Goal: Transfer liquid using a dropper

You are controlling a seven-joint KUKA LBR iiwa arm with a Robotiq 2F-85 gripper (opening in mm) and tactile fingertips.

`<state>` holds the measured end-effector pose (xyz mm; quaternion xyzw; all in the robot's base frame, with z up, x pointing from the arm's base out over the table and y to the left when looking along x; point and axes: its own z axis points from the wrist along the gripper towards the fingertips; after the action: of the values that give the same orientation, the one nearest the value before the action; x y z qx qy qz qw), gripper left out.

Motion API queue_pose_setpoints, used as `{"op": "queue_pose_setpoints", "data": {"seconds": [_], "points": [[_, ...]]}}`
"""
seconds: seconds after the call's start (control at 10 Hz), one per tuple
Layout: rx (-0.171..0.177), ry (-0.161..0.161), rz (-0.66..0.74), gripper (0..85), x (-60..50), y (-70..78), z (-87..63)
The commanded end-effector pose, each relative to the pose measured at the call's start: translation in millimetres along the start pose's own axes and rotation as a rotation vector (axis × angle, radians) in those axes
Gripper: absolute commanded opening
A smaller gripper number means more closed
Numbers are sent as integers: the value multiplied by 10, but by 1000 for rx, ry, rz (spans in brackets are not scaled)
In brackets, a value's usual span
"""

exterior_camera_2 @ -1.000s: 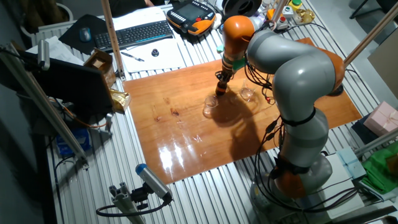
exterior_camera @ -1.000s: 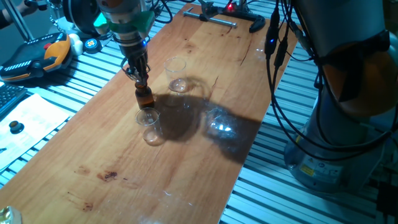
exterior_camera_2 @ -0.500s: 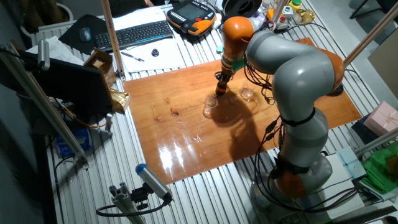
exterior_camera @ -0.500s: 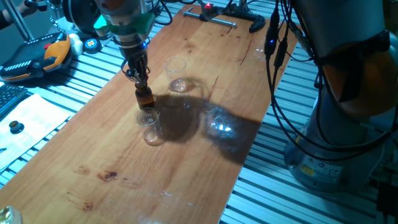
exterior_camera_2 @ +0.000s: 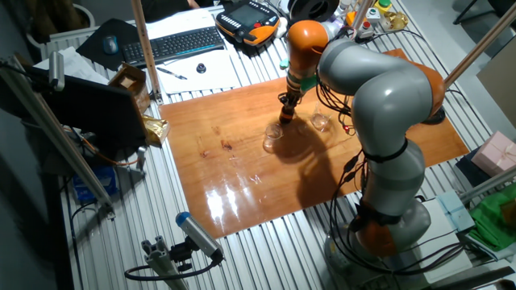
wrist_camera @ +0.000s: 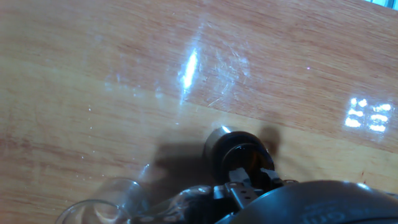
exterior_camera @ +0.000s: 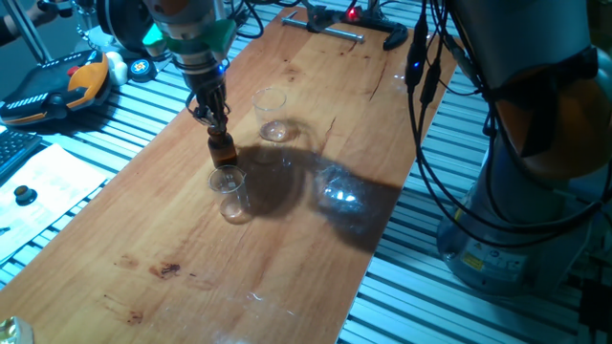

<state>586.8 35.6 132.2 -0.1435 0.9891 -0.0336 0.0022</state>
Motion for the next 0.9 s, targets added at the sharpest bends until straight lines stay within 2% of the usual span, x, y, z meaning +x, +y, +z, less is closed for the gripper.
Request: {"op": "queue_pose_setpoints", "data": {"seconds": [0.0,0.5,0.8], "points": [[-2,5,-4,173,-1,0,-2],[-7,25,-13,177,-6,-2,-41],[-17,52,-10,177,-5,-17,-200]]}}
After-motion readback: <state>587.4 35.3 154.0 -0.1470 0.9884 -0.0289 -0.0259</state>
